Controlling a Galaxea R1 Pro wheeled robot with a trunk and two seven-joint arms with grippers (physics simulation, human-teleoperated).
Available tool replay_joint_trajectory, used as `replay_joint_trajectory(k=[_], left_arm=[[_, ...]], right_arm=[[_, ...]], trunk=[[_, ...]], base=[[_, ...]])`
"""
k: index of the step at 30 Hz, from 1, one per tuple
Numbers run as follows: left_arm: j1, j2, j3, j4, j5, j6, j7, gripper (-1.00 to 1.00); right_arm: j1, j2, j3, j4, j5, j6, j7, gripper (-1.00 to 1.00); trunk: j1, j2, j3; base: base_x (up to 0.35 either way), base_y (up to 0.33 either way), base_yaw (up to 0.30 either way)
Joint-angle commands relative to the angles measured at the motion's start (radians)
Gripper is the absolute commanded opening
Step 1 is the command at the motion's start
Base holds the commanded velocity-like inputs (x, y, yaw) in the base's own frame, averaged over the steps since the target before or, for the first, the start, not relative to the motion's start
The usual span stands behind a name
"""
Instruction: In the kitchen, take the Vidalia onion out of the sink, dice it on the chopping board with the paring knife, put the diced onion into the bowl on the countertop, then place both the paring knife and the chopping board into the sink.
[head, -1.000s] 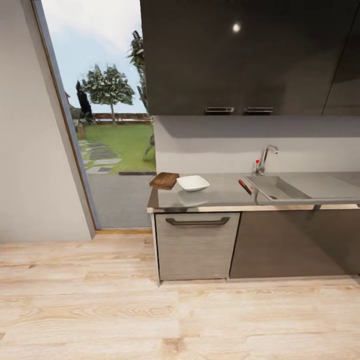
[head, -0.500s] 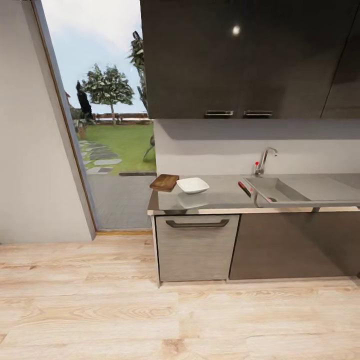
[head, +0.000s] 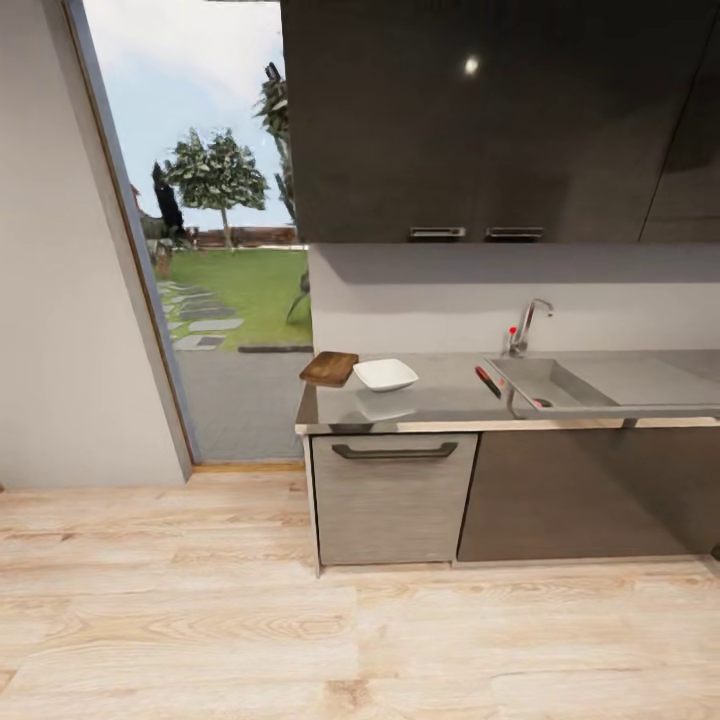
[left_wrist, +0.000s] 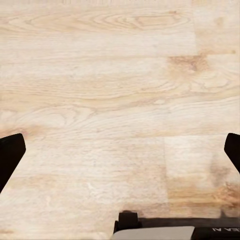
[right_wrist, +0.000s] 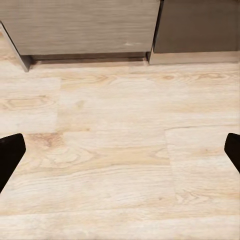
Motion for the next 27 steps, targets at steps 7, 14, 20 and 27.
replay_joint_trajectory(k=[7,14,20,27], left_arm=[[0.000,0.000,0.000,-0.001,-0.001,-0.003,0.000,1.00],[0.000,0.000,0.000,-0.002,0.000,-0.003,0.000,1.00],[0.000,0.000,0.000,-0.002,-0.001,-0.003,0.000,1.00],[0.000,0.000,0.000,-0.002,-0.001,-0.003,0.000,1.00]], right_arm=[[0.000,0.000,0.000,0.000,0.000,-0.002,-0.002,1.00],[0.000,0.000,0.001,0.000,0.000,-0.002,-0.002,1.00],[0.000,0.000,0.001,0.000,0.000,-0.002,-0.002,1.00],[0.000,0.000,0.000,0.000,0.000,-0.002,-0.002,1.00]], trunk=[[-0.027,0.049,0.021],[-0.054,0.098,0.043],[-0.077,0.140,0.062],[-0.104,0.189,0.084]], base=[[0.000,0.000,0.000],[0.000,0.000,0.000],[0.000,0.000,0.000],[0.000,0.000,0.000]])
